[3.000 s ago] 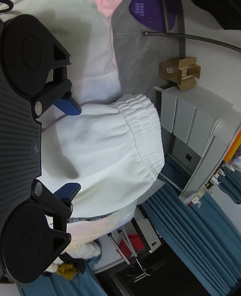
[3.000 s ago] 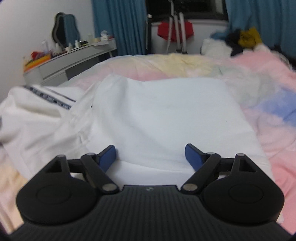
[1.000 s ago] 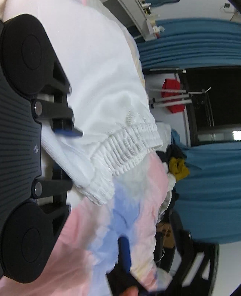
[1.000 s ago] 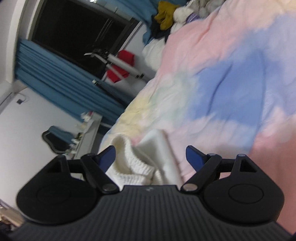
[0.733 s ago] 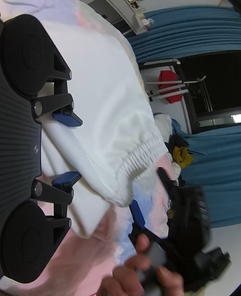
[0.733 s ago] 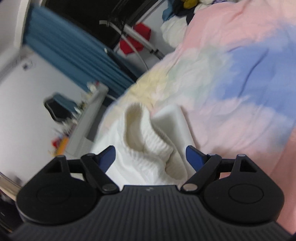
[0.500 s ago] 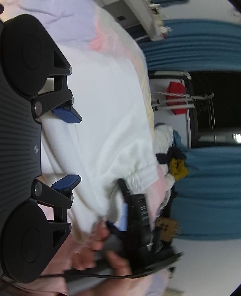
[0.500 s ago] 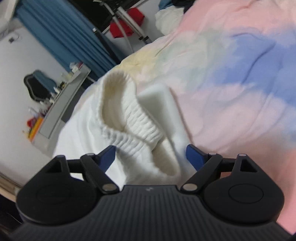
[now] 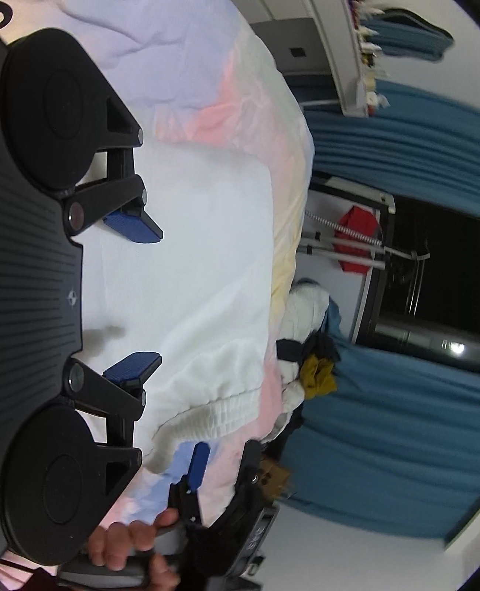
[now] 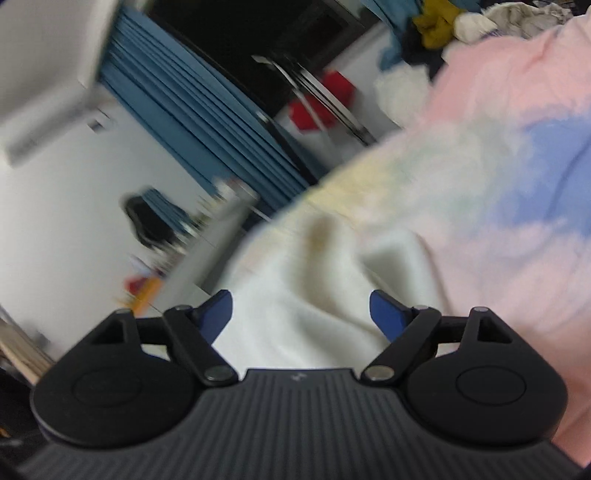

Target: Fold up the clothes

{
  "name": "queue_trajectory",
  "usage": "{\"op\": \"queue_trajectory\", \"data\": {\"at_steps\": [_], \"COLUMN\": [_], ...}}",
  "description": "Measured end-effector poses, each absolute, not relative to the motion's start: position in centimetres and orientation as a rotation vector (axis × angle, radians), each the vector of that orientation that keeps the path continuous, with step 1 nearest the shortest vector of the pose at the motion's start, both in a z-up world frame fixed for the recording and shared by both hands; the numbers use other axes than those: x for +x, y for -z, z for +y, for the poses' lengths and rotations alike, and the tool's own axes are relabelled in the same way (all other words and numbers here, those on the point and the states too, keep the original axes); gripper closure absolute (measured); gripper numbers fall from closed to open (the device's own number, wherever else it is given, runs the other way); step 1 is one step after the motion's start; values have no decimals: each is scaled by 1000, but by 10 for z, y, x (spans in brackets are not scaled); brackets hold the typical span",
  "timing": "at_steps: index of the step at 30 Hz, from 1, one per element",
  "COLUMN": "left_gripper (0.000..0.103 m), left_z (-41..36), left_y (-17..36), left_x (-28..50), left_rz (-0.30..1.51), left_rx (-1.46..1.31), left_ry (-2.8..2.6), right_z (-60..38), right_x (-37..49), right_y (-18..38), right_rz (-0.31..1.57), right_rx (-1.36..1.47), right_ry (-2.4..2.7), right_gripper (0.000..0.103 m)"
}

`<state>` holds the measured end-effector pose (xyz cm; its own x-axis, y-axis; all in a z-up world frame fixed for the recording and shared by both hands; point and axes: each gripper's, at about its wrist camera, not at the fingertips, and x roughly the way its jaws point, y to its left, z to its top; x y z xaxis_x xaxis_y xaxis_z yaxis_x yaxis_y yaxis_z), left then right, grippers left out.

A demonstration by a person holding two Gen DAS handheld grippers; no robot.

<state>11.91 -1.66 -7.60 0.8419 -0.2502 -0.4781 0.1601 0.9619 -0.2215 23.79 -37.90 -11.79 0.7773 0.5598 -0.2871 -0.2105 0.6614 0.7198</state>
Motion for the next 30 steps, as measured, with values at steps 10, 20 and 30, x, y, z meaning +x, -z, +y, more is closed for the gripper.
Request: {"op": "queue_trajectory", "data": {"at_steps": [10,20,30], "left_gripper": [33,33,32], "left_z": [1,1,13], "left_y": [72,74,66], "left_x": [118,124,121], "left_rz": [524,514,499], "left_rx": [-209,-198,-241], "left_ry": [169,123,94], "right_z": [-369,-313,-322], "right_x": [257,246,216], "right_y": [149,131,96], "right_rz": [677,645,514], "right_rx": [692,216,252], "right_ry": [-311,-235,-141], "right_gripper": [19,50,76]}}
